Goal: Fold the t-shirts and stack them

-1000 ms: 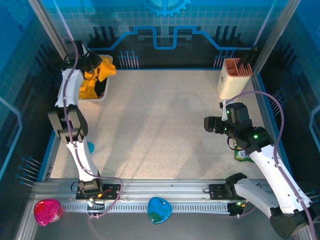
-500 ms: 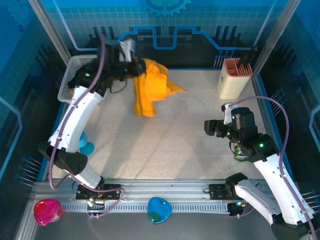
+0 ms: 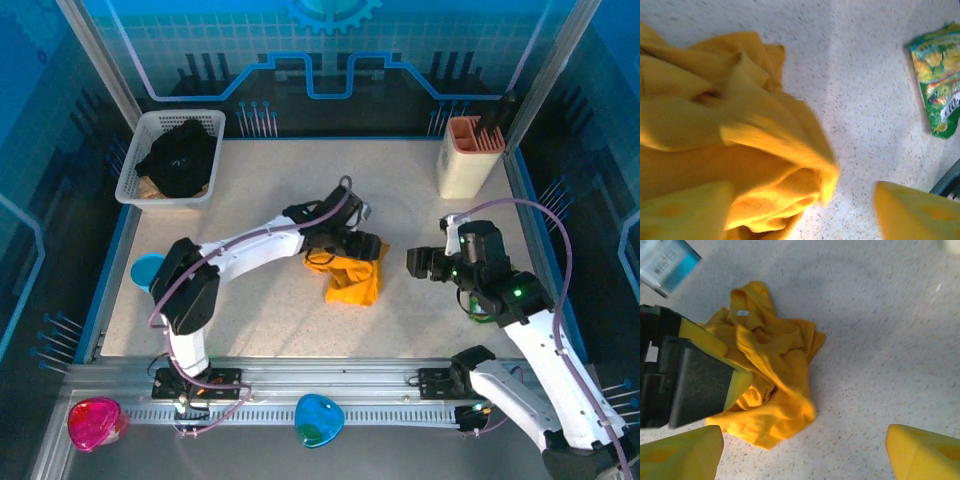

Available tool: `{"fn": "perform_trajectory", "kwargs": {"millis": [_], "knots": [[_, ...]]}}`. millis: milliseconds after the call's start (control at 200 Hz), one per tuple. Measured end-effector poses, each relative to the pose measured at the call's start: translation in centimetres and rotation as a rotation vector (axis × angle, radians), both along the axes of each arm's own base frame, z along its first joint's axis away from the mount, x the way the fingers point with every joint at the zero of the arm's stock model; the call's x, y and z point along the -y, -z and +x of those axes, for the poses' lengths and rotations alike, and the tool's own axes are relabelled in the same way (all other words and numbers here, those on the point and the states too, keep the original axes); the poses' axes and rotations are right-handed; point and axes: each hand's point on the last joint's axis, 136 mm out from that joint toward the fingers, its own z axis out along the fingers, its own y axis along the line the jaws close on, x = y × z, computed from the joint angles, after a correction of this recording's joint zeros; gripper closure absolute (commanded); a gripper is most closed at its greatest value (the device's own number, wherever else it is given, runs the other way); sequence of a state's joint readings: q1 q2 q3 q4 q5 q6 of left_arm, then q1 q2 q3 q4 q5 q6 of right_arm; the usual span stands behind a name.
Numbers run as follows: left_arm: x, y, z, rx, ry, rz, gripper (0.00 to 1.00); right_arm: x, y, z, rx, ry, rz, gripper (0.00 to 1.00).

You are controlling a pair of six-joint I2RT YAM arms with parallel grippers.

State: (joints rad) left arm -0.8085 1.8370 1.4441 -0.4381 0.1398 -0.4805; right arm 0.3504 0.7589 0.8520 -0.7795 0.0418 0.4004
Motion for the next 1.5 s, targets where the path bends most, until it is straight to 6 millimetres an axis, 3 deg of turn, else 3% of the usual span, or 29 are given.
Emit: {"fn": "perform_trajectory", "kwargs": {"millis": [145,295,370,445,596,671,741,921,981,1001,1076,1141,1236,1356,1431,1501], "knots": [[-1.4,-2.1,0.9,0.074,-0.056,0.019,0.01,-1.6,3.8,-0.8,-0.1,-0.027,0.05,0.21],[-5.7,-6.0,1.3,0.161,-0.164,0.082,0.01,-3.7,7.0,-1.2,-0.181,-0.074,0.07,0.25],[-7.8,-6.5,1.5,0.177,-0.211,0.115,0.01,-4.5,7.9,-0.6,-0.199,-0.087,0.064,0.26],[-10.1,-4.9,1.5,0.149,-0.258,0.159,0.01,-5.0,8.7,0.3,-0.204,-0.1,0.045,0.28],[-14.0,2.4,-0.3,0.0,-0.314,0.289,0.01,-5.1,10.9,2.3,-0.219,-0.126,-0.054,0.31],[-15.1,4.8,-1.1,-0.056,-0.333,0.32,0.01,-5.3,11.7,3.3,-0.217,-0.146,-0.091,0.34],[-15.3,5.8,-1.2,-0.072,-0.342,0.319,0.01,-5.7,12.3,4.2,-0.22,-0.165,-0.114,0.39],[-14.1,6.2,0.1,-0.044,-0.357,0.254,0.05,-6.3,14.1,6.4,-0.235,-0.188,-0.174,0.78],[-13.7,6.4,0.8,-0.03,-0.358,0.235,0.16,-6.4,14.3,7.1,-0.235,-0.18,-0.186,0.95],[-13.5,6.6,1.0,-0.028,-0.361,0.231,0.25,-6.4,14.2,7.3,-0.228,-0.186,-0.194,1.0],[-13.1,7.3,1.8,-0.023,-0.359,0.215,0.73,-6.4,13.4,8.0,-0.205,-0.173,-0.199,1.0],[-12.8,8.2,2.3,-0.028,-0.359,0.209,1.0,-6.3,12.2,8.3,-0.174,-0.164,-0.199,1.0],[-13.1,9.6,2.8,-0.048,-0.362,0.223,1.0,-5.8,9.2,8.2,-0.114,-0.144,-0.191,1.0],[-13.6,9.4,3.4,-0.034,-0.362,0.24,1.0,-4.2,3.1,7.5,0.013,-0.086,-0.148,1.0],[-14.2,7.7,4.1,0.012,-0.365,0.266,1.0,-2.3,-0.2,6.4,0.073,-0.018,-0.114,1.0],[-14.9,4.8,4.6,0.077,-0.364,0.288,1.0,-0.4,-1.6,5.1,0.092,0.055,-0.089,1.0]]}}
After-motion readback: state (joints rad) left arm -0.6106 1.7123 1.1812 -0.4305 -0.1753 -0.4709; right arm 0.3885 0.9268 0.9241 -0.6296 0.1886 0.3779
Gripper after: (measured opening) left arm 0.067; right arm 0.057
